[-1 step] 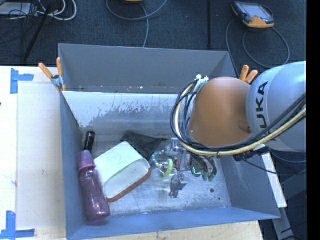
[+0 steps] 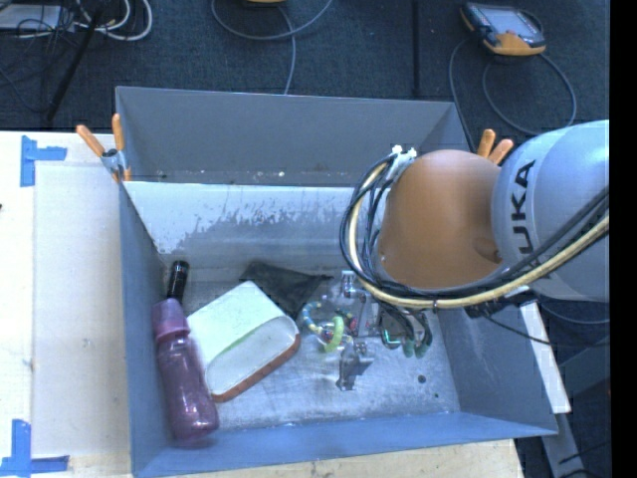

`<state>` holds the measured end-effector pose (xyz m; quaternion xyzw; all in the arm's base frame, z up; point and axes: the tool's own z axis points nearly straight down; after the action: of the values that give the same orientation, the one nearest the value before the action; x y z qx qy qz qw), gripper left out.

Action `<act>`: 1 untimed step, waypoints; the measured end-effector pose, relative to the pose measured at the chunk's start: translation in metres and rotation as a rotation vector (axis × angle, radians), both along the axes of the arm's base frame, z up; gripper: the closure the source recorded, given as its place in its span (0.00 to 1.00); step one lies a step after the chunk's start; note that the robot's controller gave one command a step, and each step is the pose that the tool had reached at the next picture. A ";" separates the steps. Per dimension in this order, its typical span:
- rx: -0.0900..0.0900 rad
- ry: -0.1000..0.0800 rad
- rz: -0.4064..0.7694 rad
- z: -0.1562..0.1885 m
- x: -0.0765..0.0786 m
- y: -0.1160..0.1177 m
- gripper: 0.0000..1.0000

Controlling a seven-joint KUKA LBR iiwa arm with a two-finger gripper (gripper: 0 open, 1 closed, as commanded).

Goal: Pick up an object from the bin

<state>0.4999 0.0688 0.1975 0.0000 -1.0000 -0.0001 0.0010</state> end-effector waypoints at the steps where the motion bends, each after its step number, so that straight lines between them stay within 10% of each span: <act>1: 0.002 -0.001 0.730 -0.127 -0.014 0.015 1.00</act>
Offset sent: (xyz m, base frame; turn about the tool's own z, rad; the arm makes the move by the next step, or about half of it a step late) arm 0.0000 0.0000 0.0000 0.0000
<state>0.4863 0.0836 0.0705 0.3572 -0.9340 -0.0005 0.0004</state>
